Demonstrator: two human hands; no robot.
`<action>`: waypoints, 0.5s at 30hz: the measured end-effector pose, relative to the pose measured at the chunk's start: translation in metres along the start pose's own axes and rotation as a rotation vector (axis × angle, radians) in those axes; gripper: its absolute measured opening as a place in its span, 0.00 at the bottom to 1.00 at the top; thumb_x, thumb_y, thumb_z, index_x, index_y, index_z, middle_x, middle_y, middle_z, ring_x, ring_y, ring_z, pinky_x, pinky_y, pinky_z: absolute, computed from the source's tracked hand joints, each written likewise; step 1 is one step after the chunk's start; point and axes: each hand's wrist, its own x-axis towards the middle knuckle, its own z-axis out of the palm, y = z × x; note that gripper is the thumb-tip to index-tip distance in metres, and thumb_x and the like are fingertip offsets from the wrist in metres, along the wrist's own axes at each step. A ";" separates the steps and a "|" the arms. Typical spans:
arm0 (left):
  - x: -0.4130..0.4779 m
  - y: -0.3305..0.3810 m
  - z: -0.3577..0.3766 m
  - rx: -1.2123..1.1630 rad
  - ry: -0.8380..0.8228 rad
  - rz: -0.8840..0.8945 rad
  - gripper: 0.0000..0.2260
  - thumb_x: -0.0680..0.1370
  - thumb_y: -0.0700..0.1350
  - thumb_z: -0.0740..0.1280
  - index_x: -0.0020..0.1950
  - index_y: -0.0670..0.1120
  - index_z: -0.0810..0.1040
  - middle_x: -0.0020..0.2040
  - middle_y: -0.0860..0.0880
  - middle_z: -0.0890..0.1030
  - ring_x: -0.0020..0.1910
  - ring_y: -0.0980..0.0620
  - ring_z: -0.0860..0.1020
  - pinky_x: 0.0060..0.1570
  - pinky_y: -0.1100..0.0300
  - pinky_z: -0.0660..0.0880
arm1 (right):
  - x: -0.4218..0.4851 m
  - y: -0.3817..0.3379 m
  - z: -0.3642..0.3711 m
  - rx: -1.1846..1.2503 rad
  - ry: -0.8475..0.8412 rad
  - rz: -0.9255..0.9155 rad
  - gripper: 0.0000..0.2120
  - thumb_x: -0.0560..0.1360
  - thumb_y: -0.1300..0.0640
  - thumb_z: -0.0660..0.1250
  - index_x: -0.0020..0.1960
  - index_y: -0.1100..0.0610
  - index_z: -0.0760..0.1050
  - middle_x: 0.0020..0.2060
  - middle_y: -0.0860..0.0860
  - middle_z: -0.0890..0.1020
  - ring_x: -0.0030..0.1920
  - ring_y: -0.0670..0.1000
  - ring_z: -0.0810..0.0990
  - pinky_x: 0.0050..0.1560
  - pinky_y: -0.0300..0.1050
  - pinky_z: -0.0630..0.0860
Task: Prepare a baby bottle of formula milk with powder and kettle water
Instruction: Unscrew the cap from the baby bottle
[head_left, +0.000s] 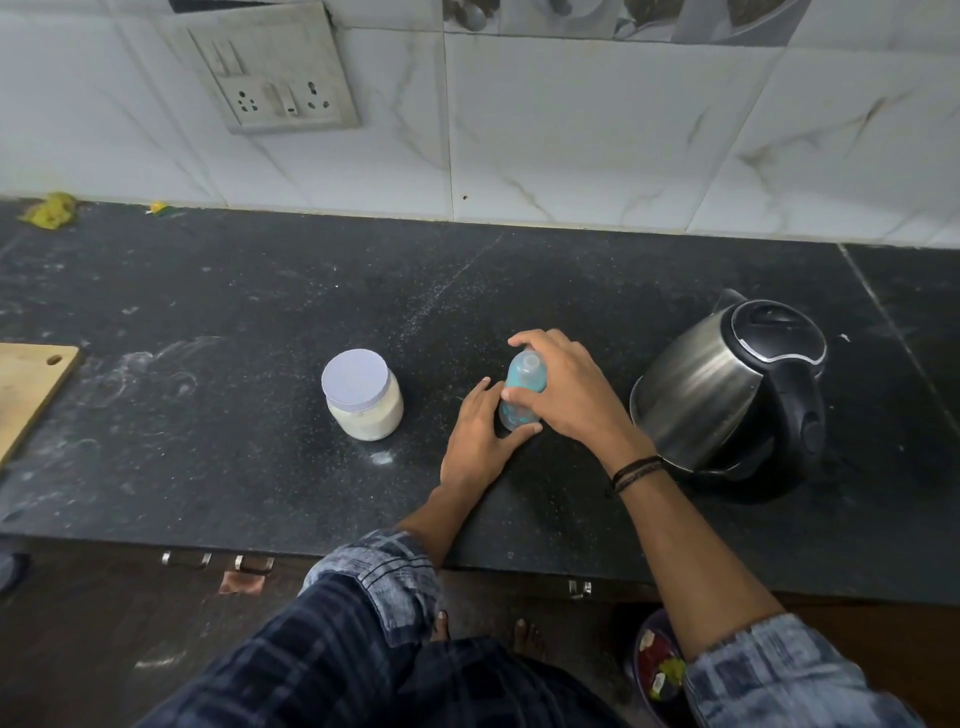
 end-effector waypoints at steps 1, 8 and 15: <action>0.000 0.000 0.000 0.001 -0.009 0.000 0.33 0.77 0.58 0.76 0.78 0.48 0.71 0.79 0.48 0.70 0.82 0.55 0.58 0.75 0.57 0.60 | -0.001 0.000 0.000 -0.012 0.000 0.003 0.27 0.76 0.55 0.76 0.71 0.46 0.71 0.65 0.47 0.73 0.64 0.49 0.71 0.60 0.50 0.75; 0.000 0.002 -0.001 -0.010 -0.008 -0.005 0.33 0.77 0.58 0.76 0.79 0.49 0.70 0.80 0.50 0.70 0.82 0.57 0.56 0.74 0.59 0.60 | -0.001 0.000 -0.001 0.032 -0.022 -0.004 0.32 0.72 0.47 0.79 0.72 0.44 0.71 0.66 0.46 0.68 0.64 0.48 0.68 0.59 0.47 0.71; -0.001 0.002 -0.003 -0.013 -0.026 0.013 0.33 0.78 0.57 0.75 0.79 0.47 0.71 0.79 0.50 0.71 0.83 0.55 0.57 0.74 0.59 0.59 | -0.001 0.000 0.002 -0.005 -0.022 -0.003 0.29 0.74 0.62 0.76 0.71 0.46 0.72 0.66 0.47 0.72 0.65 0.51 0.72 0.63 0.53 0.77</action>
